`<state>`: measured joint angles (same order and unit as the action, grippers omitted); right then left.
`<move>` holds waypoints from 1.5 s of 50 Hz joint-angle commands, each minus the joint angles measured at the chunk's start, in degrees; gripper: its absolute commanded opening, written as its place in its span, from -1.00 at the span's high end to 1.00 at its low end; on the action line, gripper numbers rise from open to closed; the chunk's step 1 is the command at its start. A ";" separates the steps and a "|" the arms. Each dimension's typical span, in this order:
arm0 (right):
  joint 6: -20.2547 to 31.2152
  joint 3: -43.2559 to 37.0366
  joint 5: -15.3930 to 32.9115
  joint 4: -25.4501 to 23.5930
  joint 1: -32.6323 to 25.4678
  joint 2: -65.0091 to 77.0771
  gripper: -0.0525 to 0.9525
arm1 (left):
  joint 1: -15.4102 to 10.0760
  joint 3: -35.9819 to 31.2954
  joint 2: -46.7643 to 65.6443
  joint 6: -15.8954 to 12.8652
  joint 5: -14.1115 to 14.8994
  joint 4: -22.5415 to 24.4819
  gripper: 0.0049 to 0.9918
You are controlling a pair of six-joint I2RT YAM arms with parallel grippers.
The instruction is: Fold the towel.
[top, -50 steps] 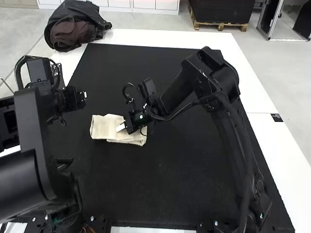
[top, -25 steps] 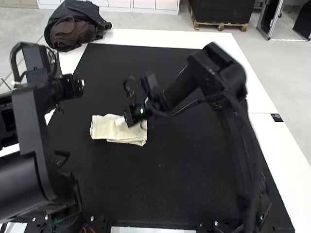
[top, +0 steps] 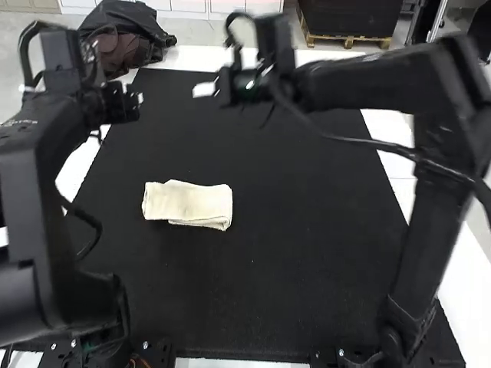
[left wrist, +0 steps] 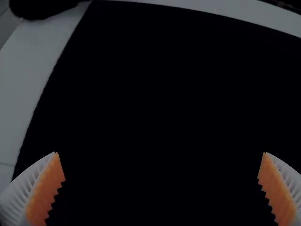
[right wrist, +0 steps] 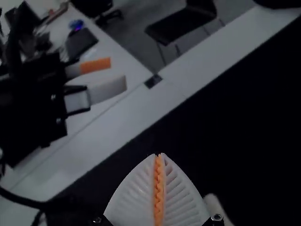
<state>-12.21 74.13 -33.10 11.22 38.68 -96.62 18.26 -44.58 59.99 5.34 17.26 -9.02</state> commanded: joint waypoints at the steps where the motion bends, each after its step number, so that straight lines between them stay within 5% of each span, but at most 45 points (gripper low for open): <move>1: -0.71 0.58 2.08 -1.56 -5.45 7.50 0.93 | -4.37 -2.97 -0.40 2.74 -2.05 -0.56 -0.95; 6: -0.80 -0.65 2.08 -3.40 -9.23 12.95 0.93 | -9.30 -4.29 -1.63 4.41 -3.98 -1.44 -0.95; 10: -1.42 -2.41 2.34 -4.72 -12.31 18.22 0.71 | -11.67 -5.08 -2.95 5.29 -4.86 -2.23 -0.95; 18: -2.82 -6.63 2.43 -6.48 -18.11 28.68 0.06 | -12.20 -5.96 -6.11 5.29 -5.39 -3.55 -0.93; 24: -5.11 -10.67 1.73 -6.30 -24.09 38.17 -0.66 | -13.60 -6.22 -10.77 5.20 -5.48 -3.99 -0.93; 29: -9.24 -14.01 -1.26 -4.37 -27.95 45.91 -0.92 | -14.57 -6.05 -13.93 5.20 -5.57 -4.69 -0.93; 43: -15.13 -24.12 -3.72 -1.03 -35.60 72.19 -0.92 | -14.92 -0.60 -28.96 5.47 -6.53 -0.39 -0.93; 58: -14.78 -29.04 3.83 -3.93 -36.21 93.54 -0.92 | -15.19 7.75 -50.32 9.16 -8.47 3.57 -0.93; 67: -9.06 -26.67 9.46 -9.03 -36.48 96.35 -0.92 | -15.19 8.54 -60.16 9.16 -9.96 -1.09 -0.93; 72: -5.28 -25.70 15.44 -8.32 -36.48 96.44 -0.92 | -15.36 6.26 -60.25 7.31 -15.50 -5.22 -0.93; 75: -1.42 -26.84 17.90 -8.24 -36.48 96.44 -0.92 | -15.01 6.70 -60.16 4.59 -18.05 -2.50 -0.93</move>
<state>-21.15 46.92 -23.64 2.24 2.76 -0.56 3.36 -37.15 0.21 12.99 5.50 -13.74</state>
